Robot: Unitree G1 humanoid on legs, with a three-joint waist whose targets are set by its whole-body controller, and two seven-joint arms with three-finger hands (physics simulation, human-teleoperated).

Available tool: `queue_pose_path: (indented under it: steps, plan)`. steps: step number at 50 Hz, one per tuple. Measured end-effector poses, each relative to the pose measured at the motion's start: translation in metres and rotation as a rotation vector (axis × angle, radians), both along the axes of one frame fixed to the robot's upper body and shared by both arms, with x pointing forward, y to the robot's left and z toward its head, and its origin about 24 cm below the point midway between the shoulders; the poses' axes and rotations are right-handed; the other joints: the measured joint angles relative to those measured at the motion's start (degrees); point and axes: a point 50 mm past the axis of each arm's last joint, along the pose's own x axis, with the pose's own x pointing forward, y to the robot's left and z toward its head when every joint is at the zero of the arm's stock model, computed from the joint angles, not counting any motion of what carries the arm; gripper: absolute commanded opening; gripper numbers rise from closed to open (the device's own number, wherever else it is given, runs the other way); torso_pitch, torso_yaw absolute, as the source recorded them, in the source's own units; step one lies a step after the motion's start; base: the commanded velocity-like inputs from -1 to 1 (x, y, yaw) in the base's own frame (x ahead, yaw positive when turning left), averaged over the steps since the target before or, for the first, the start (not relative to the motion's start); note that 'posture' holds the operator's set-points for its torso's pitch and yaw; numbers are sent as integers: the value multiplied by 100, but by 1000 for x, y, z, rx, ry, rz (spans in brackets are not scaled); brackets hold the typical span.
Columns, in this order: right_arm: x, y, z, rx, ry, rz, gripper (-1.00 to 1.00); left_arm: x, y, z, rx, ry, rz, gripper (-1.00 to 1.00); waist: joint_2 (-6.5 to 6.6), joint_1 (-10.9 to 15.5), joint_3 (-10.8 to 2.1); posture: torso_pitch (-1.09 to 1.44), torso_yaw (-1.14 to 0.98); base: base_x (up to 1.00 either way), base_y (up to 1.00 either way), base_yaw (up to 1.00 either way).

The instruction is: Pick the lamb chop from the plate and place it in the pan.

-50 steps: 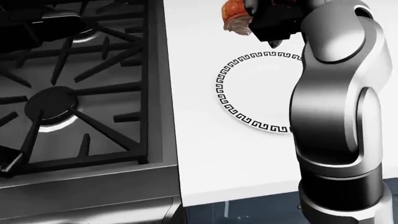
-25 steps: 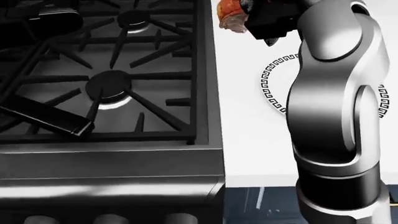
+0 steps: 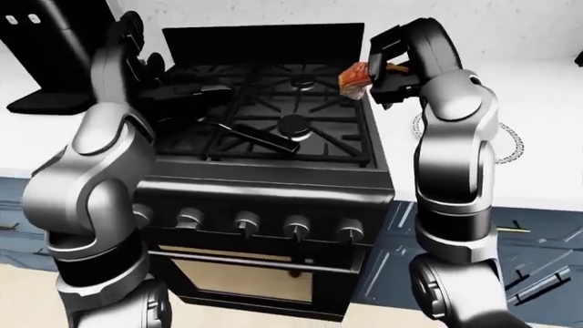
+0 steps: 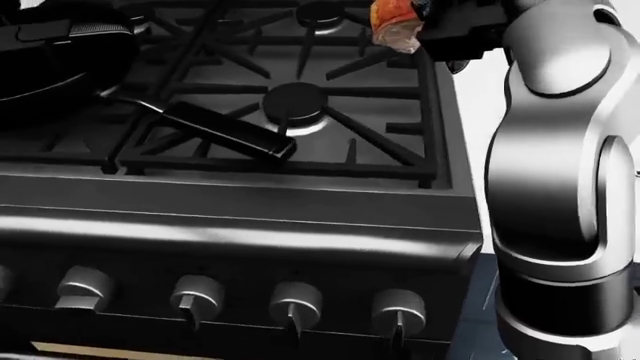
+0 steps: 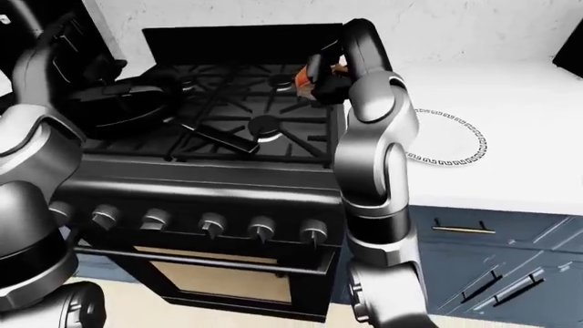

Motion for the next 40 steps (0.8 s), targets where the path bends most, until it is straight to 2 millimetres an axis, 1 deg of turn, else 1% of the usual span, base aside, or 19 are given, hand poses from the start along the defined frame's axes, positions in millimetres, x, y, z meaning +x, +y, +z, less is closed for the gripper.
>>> queue_pose_path:
  steps: [3, 7, 10, 11, 12, 14, 15, 16, 19, 20, 22, 24, 26, 32, 35, 36, 37, 39, 40]
  plan:
    - [2, -4, -1, 12, 11, -10, -100, 0, -2, 2, 4, -5, -8, 100, -162, -49, 8, 0, 0, 0, 35, 0]
    - [1, -6, 6, 15, -11, -18, -100, -1, -2, 4, 4, -19, -9, 100, -350, -65, 13, 0, 0, 0, 45, 0]
    - [-1, -8, 9, 19, -27, -24, -100, -2, -2, 6, 5, -25, -9, 100, -577, -69, -24, 0, 0, 0, 47, 0]
    - [-1, -11, 8, 20, -27, -33, -100, -2, -4, 4, 3, -24, -16, 100, -498, -120, -8, 0, 0, 0, 45, 0]
    - [-1, -14, 4, 26, -15, -43, -100, -2, -5, 1, 6, -13, -24, 100, -502, -109, -21, 0, 0, 0, 45, 0]
    - [2, -19, -1, 39, 16, -64, -100, 1, -8, -3, 10, 13, -41, 100, -583, -53, -114, 0, 0, 0, 45, 0]
    - [3, -19, 0, 41, 20, -68, -100, 1, -8, -3, 11, 16, -42, 100, -578, -26, -139, 0, 0, 0, 44, 0]
    - [3, -19, 2, 41, 13, -67, -100, 1, -8, -1, 10, 11, -40, 100, -529, -6, -137, 0, 0, 0, 45, 0]
    - [0, -17, 8, 35, -19, -59, -100, -2, -7, 5, 9, -21, -34, 100, -254, -8, -45, 0, 0, 0, 44, 0]
    - [0, -18, 9, 35, -22, -60, -100, -2, -7, 7, 10, -29, -35, 100, -142, -20, -34, 0, 0, 0, 45, 0]
    - [2, -18, 10, 37, -21, -57, -100, -2, -6, 8, 10, -37, -31, 100, 134, -11, -87, 0, 0, 0, 45, 0]
    - [6, -13, 5, 33, 7, -38, -100, -1, 0, 3, 1, -20, -7, 100, 68, 40, -29, 0, 0, 0, 45, 0]
    - [9, -11, 3, 30, 26, -25, -100, 0, 2, 0, -2, 2, 9, 100, 11, 43, -20, 0, 0, 0, 44, 0]
    - [5, -17, 14, 36, -20, -45, -100, -1, -2, 4, 6, -20, -9, 100, -411, -20, -1, 0, 0, 0, 44, 0]
    - [3, -19, 18, 35, -37, -52, -100, -1, -2, 7, 5, -29, -11, 100, -618, -30, -49, 0, 0, 0, 44, 0]
    - [3, -21, 16, 36, -36, -61, -100, -1, -4, 5, 3, -24, -19, 100, -542, -69, -38, 0, 0, 0, 45, 0]
    - [4, -23, 13, 41, -22, -71, -100, 0, -6, 2, 6, -12, -28, 100, -535, -73, -33, 0, 0, 0, 45, 0]
    - [7, -27, 7, 50, 12, -89, -100, 1, -8, -2, 10, 9, -42, 100, -595, -42, -92, 0, 0, 0, 45, 0]
    - [8, -27, 6, 52, 19, -91, -100, 1, -8, -1, 10, 11, -43, 100, -589, -21, -114, 0, 0, 0, 44, 0]
